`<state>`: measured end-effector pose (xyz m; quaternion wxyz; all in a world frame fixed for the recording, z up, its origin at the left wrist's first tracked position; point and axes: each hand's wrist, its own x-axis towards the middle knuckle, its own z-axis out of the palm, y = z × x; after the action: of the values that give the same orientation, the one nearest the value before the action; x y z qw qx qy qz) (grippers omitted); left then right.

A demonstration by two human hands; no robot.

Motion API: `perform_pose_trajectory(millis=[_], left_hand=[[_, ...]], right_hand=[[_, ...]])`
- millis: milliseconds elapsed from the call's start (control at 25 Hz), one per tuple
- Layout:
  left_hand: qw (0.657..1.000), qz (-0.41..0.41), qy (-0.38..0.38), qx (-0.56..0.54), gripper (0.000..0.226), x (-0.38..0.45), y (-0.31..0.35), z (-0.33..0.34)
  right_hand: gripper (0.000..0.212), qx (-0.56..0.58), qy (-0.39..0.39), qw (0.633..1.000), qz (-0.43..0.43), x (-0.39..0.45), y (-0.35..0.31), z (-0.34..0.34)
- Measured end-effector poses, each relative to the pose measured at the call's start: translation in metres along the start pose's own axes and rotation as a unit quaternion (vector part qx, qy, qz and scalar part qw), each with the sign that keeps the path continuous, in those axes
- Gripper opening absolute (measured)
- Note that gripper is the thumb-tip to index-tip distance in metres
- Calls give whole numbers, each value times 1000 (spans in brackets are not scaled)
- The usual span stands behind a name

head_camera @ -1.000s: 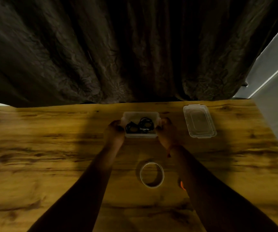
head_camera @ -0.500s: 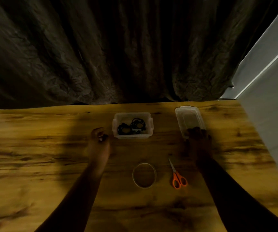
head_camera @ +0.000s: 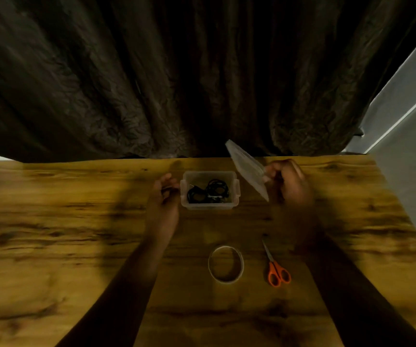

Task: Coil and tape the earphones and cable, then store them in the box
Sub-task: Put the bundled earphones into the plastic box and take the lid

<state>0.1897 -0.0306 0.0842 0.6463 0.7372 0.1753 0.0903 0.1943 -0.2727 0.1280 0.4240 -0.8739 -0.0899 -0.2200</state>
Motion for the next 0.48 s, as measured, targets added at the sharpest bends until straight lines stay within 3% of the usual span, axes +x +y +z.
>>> perform_pose_trajectory(millis=[120, 200, 280, 360, 480], left_hand=[[1000, -3, -12, 5, 37, 17, 14, 5], [1000, -25, -4, 15, 31, 28, 14, 10], [996, -27, 10, 86, 24, 37, 14, 16], [975, -12, 8, 223, 24, 45, 11, 23], [947, 0, 6, 320, 30, 57, -4, 30]], right_hand=[[17, 231, -34, 968, 90, 12, -18, 18], [12, 290, 12, 939, 184, 21, -11, 42], [8, 277, 63, 920, 268, 31, -1, 64], [10, 191, 80, 930, 303, 37, 13, 84], [4, 87, 15, 953, 290, 32, 28, 106]])
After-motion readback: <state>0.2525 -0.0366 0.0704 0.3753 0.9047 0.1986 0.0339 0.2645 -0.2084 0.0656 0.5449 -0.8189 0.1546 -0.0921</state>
